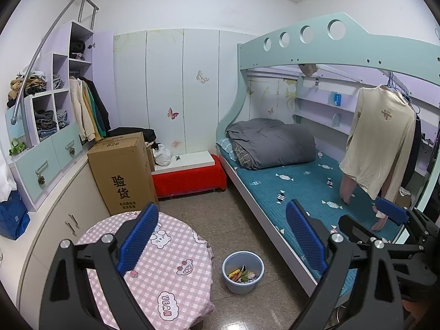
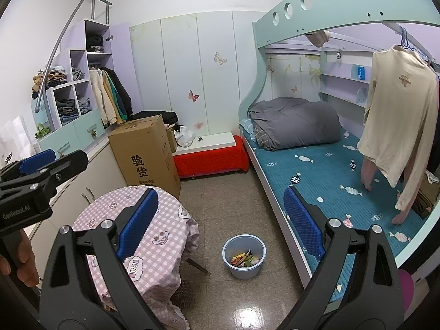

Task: Collect trash

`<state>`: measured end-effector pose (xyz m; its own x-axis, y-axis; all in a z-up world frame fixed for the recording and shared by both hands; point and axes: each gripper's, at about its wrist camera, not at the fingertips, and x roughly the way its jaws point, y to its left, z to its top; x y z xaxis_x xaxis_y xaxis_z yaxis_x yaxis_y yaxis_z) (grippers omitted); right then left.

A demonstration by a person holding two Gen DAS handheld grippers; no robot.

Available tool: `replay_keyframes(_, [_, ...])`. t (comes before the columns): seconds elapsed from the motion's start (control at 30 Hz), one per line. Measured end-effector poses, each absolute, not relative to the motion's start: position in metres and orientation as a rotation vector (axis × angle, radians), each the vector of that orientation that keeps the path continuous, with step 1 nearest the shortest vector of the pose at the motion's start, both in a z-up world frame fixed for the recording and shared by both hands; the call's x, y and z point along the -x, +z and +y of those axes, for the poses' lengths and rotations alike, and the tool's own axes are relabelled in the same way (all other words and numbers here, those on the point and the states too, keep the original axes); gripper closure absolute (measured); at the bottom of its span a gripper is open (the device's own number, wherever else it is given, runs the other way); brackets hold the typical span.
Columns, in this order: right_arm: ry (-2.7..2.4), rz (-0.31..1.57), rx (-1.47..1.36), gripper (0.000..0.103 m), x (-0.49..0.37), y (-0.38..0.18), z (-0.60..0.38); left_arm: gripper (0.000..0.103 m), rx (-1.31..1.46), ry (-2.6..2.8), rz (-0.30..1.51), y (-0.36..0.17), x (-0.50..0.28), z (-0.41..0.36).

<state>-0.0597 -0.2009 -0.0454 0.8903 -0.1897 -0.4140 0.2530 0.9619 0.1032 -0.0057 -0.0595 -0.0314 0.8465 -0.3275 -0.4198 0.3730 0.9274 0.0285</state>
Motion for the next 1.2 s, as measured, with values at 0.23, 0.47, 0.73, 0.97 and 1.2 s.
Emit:
replay_keyframes(0.23, [-0.232,0.414,-0.158,0.012,0.06,-0.046,-0.202,0.011,-0.111,-0.377,0.423,-0.032,0.005,-0.063])
replay_keyframes(0.47, [-0.242,0.413,-0.164,0.012,0.066,-0.048,-0.208,0.011,-0.112,-0.383,0.422,-0.034,0.004,-0.07])
replay_keyframes(0.73, [-0.243,0.416,-0.165,0.012,0.066,-0.049,-0.211,0.011,-0.112,-0.386,0.422,-0.035,0.005,-0.069])
replay_keyframes(0.97, [-0.244,0.419,-0.167,0.012,0.066,-0.049,-0.212,0.011,-0.113,-0.389,0.427,-0.036,0.004,-0.073])
replay_keyframes(1.2, [-0.243,0.423,-0.168,0.012,0.064,-0.051,-0.211,0.011,-0.113,-0.387,0.43,-0.037,0.002,-0.074])
